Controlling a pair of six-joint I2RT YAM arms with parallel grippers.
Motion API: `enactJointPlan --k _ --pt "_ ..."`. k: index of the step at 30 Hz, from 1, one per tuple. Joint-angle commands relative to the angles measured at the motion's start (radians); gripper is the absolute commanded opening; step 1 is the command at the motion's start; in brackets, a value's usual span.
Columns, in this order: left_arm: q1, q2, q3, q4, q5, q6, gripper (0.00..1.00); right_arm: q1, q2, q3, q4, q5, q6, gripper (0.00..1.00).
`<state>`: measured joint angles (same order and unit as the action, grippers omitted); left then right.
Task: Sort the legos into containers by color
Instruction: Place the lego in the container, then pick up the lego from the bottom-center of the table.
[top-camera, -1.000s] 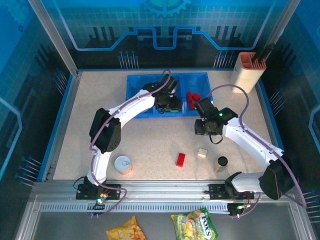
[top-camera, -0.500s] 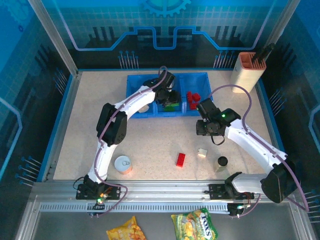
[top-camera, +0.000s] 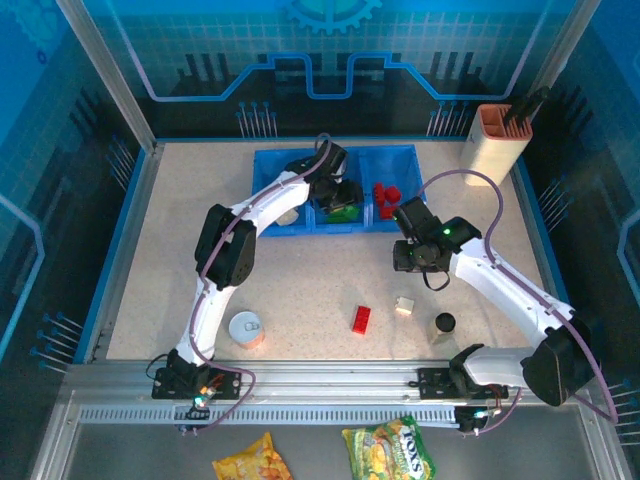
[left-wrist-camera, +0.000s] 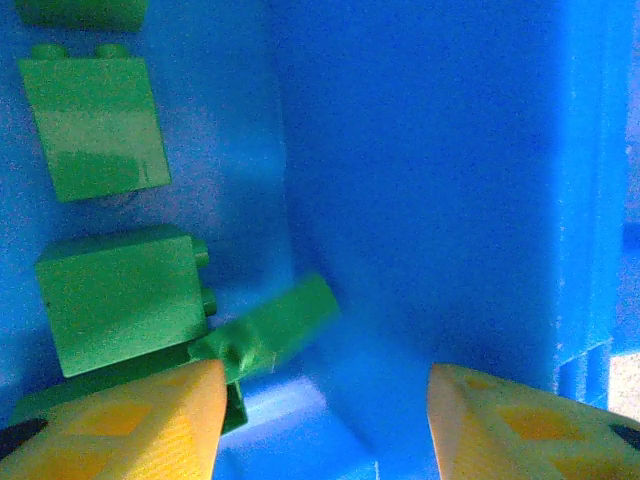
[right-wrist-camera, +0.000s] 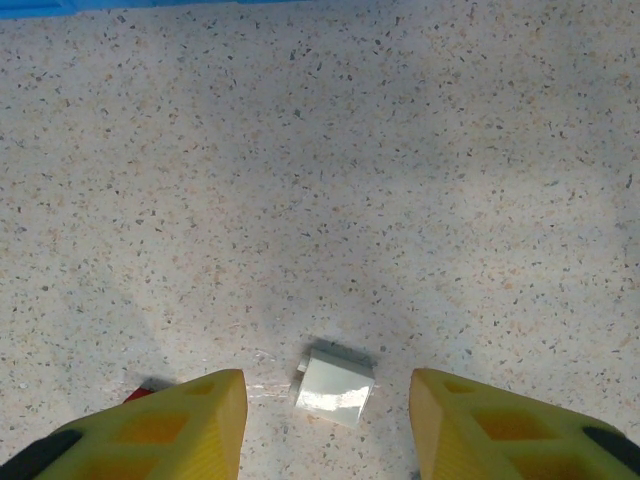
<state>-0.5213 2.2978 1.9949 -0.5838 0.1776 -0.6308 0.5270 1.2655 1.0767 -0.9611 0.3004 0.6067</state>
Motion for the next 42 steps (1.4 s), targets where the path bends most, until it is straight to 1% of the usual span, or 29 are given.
enactJointPlan --k 1,8,17,24,30,34,40,42 --pt "0.005 0.006 0.029 0.02 0.032 -0.02 0.56 -0.006 -0.023 0.012 -0.024 0.009 0.016 0.48" --pt "0.006 -0.063 -0.023 0.032 0.026 -0.007 0.56 0.015 0.0 0.005 -0.002 -0.027 0.026 0.48" --pt "0.005 -0.189 -0.122 0.024 0.02 0.03 0.55 0.094 0.066 0.007 0.035 -0.059 0.056 0.48" --pt "0.005 -0.295 -0.224 0.021 0.02 0.061 0.55 0.147 0.117 -0.013 0.091 -0.145 0.07 0.48" --pt "0.006 -0.405 -0.34 0.031 -0.001 0.084 0.55 0.193 0.16 -0.03 0.122 -0.171 0.139 0.49" --pt "0.005 -0.468 -0.407 0.032 -0.021 0.101 0.55 0.214 0.172 -0.068 0.169 -0.187 0.216 0.49" --pt "0.005 -0.555 -0.501 0.041 -0.06 0.12 0.56 0.255 0.199 -0.099 0.173 -0.152 0.328 0.49" --pt "0.005 -0.574 -0.522 0.044 -0.067 0.126 0.56 0.268 0.213 -0.101 0.168 -0.144 0.36 0.53"
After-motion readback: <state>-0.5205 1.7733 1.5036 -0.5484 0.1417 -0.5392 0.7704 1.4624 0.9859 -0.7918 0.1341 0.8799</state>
